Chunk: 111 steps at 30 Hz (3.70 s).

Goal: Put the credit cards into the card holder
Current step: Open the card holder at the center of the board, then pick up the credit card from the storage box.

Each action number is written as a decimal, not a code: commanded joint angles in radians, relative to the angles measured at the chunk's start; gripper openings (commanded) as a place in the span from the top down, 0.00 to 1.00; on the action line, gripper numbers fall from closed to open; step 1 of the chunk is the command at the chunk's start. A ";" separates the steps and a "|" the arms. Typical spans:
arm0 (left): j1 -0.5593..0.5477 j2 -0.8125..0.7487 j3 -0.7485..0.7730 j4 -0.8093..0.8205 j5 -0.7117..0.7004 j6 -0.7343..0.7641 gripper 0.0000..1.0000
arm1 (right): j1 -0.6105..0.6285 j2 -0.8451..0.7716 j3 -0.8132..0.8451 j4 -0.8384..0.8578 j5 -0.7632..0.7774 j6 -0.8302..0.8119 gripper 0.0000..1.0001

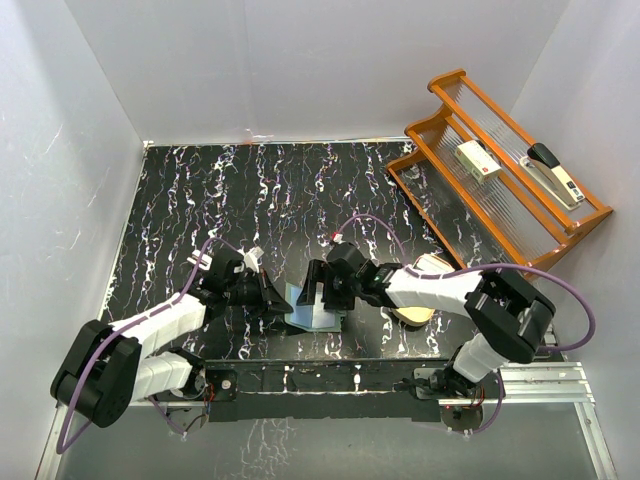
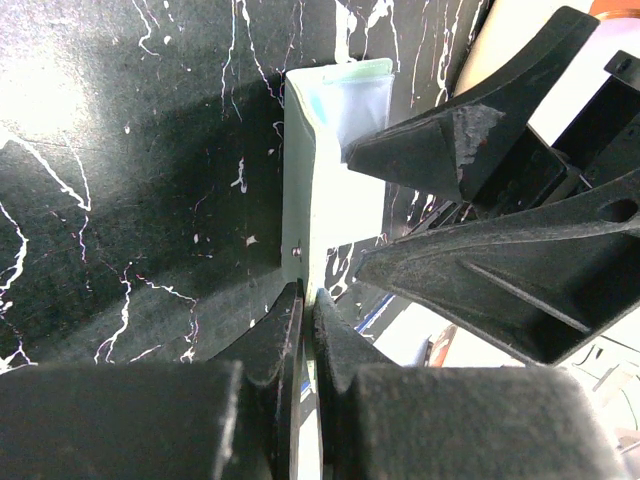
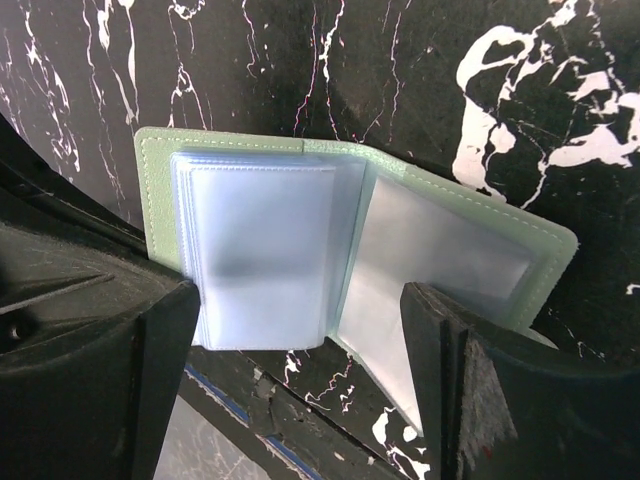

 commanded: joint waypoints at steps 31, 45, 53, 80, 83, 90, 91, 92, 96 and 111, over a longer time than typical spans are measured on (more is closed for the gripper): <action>-0.008 -0.033 -0.019 0.002 0.014 -0.005 1.00 | 0.017 0.045 0.073 -0.063 0.070 0.004 0.28; -0.008 -0.037 -0.017 -0.008 0.005 -0.005 1.00 | 0.018 0.004 0.141 -0.277 0.236 -0.056 0.28; -0.008 -0.044 -0.013 -0.027 -0.006 -0.001 1.00 | 0.017 -0.039 0.174 -0.476 0.372 -0.052 0.31; -0.008 -0.032 0.076 -0.190 -0.106 0.100 0.81 | 0.016 -0.091 0.385 -0.571 0.414 -0.441 0.55; -0.008 -0.039 0.084 -0.206 -0.109 0.113 0.90 | 0.016 -0.115 0.431 -0.623 0.400 -0.581 0.48; -0.008 -0.056 0.075 -0.198 -0.096 0.111 1.00 | 0.009 -0.143 0.495 -0.751 0.625 -0.827 0.44; -0.007 -0.058 0.075 -0.198 -0.092 0.111 1.00 | 0.005 -0.151 0.487 -0.753 0.660 -0.862 0.44; -0.008 -0.059 0.073 -0.198 -0.091 0.111 1.00 | -0.001 -0.160 0.475 -0.751 0.688 -0.898 0.46; -0.008 -0.067 0.073 -0.200 -0.079 0.111 1.00 | -0.069 -0.215 0.417 -0.743 0.674 -1.038 0.46; -0.008 -0.080 0.073 -0.199 -0.065 0.120 1.00 | -0.364 -0.237 0.171 -0.671 0.593 -1.282 0.37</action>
